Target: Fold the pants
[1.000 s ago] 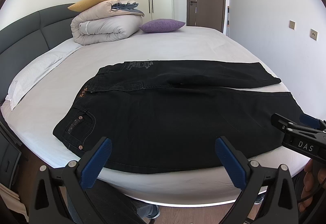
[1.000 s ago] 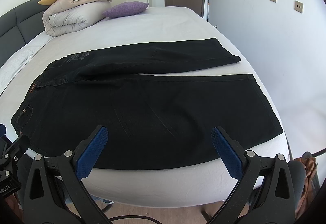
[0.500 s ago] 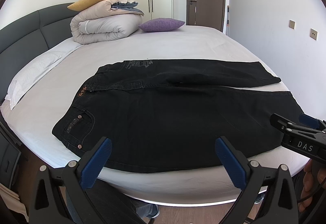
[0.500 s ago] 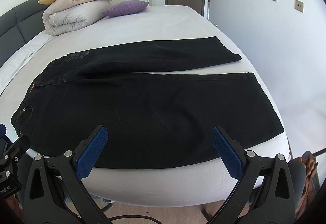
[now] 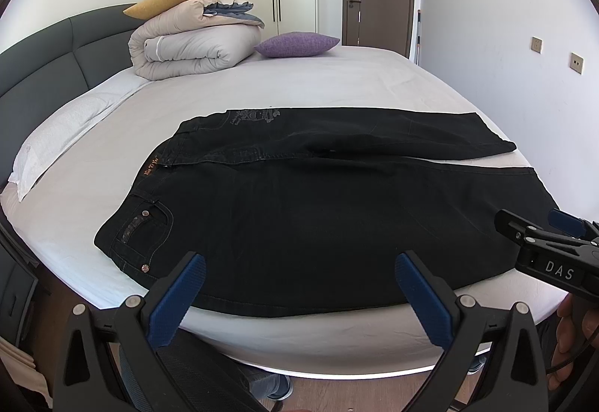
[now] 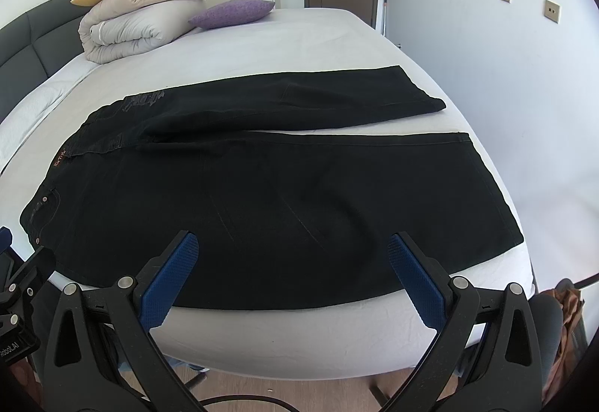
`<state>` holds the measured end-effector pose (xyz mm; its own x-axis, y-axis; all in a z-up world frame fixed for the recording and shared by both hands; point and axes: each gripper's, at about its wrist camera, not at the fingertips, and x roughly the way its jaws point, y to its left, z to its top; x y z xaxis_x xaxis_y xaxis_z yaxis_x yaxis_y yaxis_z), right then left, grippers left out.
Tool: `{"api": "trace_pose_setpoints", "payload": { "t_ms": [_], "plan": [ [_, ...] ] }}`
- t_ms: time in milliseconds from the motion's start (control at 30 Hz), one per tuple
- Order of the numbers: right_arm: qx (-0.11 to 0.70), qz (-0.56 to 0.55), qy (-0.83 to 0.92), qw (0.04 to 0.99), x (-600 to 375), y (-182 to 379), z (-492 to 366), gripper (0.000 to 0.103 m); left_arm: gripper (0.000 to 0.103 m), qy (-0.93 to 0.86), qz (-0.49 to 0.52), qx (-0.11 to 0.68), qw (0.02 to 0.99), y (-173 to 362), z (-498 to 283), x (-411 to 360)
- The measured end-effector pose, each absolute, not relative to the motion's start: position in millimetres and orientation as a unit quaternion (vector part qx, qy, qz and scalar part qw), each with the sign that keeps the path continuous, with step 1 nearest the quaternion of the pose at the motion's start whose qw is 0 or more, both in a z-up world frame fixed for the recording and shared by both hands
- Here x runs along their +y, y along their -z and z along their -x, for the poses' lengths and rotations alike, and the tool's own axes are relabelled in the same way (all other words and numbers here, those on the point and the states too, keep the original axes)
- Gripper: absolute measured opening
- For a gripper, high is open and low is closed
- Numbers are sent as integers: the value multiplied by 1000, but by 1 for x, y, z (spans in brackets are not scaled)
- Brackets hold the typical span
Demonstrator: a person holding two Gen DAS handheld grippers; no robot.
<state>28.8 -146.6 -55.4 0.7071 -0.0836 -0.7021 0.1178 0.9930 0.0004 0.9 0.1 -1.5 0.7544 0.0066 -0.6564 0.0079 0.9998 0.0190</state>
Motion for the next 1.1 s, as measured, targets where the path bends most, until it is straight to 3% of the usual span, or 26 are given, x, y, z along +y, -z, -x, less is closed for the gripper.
{"api": "trace_pose_setpoints", "payload": {
  "t_ms": [333, 500, 667, 833, 1100],
  "plan": [
    [381, -24, 51, 923, -142, 57, -26, 103, 103, -1, -15, 351, 936, 0, 3, 2],
    [387, -35, 29, 921, -149, 59, -33, 103, 103, -48, -93, 308, 946, 8, 11, -17],
    [388, -61, -24, 919, -163, 67, -48, 103, 103, -45, -166, 319, 932, 27, 0, -17],
    [382, -68, -74, 919, -181, 66, -80, 103, 103, 21, -132, 373, 918, 30, -50, 19],
    [363, -30, -183, 913, -187, 44, -152, 103, 103, 28, -210, 389, 897, 18, -159, 75]
  ]
}}
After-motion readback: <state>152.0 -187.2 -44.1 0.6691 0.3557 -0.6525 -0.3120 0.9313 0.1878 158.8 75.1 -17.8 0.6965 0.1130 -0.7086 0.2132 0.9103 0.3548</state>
